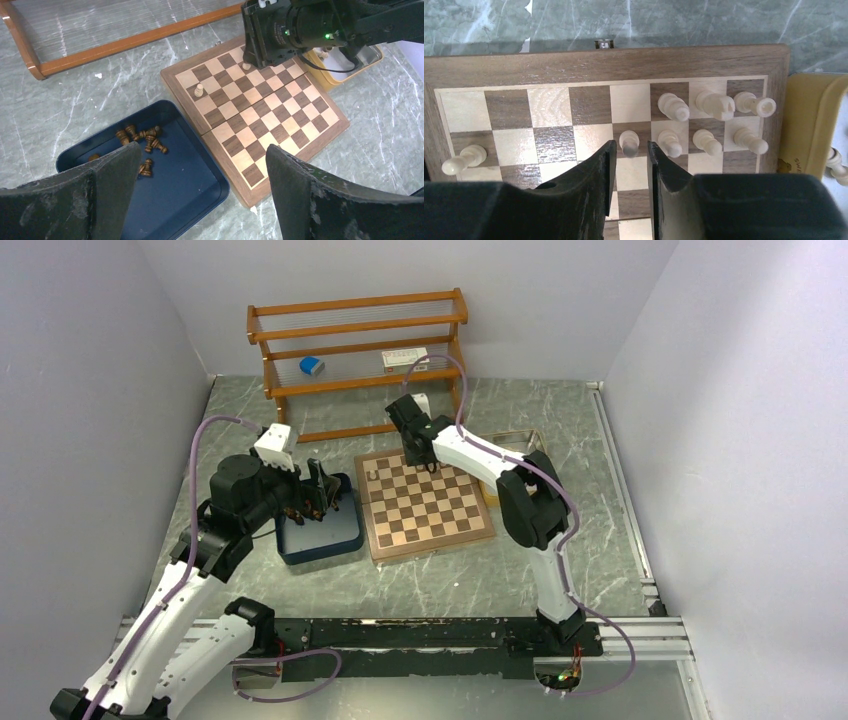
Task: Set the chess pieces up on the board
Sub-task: Place the chess piece on the chessboard, then pick up the chess piece from the storage box.
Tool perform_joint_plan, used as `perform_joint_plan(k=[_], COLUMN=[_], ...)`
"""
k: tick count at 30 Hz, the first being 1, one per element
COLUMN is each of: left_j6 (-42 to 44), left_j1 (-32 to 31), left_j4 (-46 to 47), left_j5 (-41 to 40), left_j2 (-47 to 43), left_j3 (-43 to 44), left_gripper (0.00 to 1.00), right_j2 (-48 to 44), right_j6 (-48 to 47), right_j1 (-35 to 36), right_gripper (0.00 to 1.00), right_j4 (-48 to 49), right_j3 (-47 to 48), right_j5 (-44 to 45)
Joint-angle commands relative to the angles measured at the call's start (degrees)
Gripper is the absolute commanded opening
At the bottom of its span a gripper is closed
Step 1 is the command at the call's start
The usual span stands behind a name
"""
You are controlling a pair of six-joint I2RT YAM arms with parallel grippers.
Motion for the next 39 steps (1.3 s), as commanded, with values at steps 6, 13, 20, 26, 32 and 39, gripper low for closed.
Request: perform_joint_plan(k=[6,13,20,26,32,39], left_j6=[0.5,0.5,0.8,0.9,0.8,0.8], left_j1=[-0.4,-0.4,-0.4,-0.4,-0.4,-0.4], left_j4=[0.0,0.3,0.4,0.1,0.3,0.9], left_j5=[-0.1,0.5,1.1,1.9,2.4,3.6], left_j2=[0.6,0.6,0.6,0.9,0.5,-0.2], left_j3=[0.4,0.3,0.3,0.6,0.5,0.4], left_gripper=[0.99,0.99,0.99,0.99,0.99,0.99], right_j2=[-10.5,-15.1,-19.9,-20.6,-21.2,-15.6], right_j6=[-2.5,-3.7,-3.9,0.5,6.4,20.2], right_j1=[-0.7,-3.5,-12.2,-21.6,-27.0,-29.0], right_gripper=[0.34,0.33,0.32,0.30,0.31,0.31], right_j4=[-1.0,-1.7,1.3,2.4,8.0,6.1], right_j3=[-3.2,-5.0,-10.3,-13.9,-19.3,-19.1], right_j5=[5.7,12.2,10.5,9.5,12.3,19.0])
